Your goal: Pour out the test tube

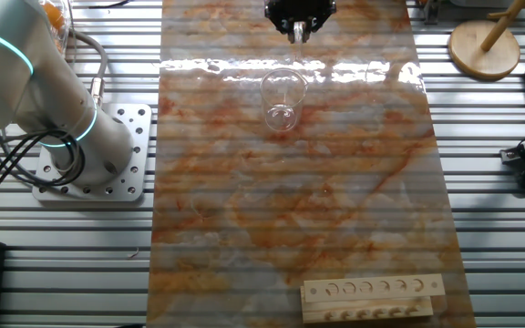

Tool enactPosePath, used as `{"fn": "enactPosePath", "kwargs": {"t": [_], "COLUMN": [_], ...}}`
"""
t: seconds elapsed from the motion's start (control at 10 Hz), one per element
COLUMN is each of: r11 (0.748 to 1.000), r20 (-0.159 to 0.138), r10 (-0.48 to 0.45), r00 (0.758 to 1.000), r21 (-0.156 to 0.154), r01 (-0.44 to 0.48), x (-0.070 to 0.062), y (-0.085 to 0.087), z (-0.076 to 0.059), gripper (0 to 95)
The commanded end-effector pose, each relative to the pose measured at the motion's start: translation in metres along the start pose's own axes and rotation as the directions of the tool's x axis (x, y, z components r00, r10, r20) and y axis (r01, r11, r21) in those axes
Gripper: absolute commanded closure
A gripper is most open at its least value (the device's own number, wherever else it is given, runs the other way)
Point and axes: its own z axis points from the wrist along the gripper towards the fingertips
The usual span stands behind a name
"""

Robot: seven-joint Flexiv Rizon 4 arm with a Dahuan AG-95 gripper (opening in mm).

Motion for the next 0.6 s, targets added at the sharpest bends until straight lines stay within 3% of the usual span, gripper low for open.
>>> {"fn": "enactPosePath", "kwargs": {"t": [0.1,0.6], "r11": [1.000,1.000], "r20": [0.017,0.049], "r10": [0.000,-0.006], "r00": [1.000,0.999], "r21": [-0.001,-0.003], "r01": [0.000,0.006], "x": [-0.0005,-0.0001], "y": [-0.0003,-0.0005], "z": [0.0000,-0.0002], "gripper": [95.0,95.0]}}
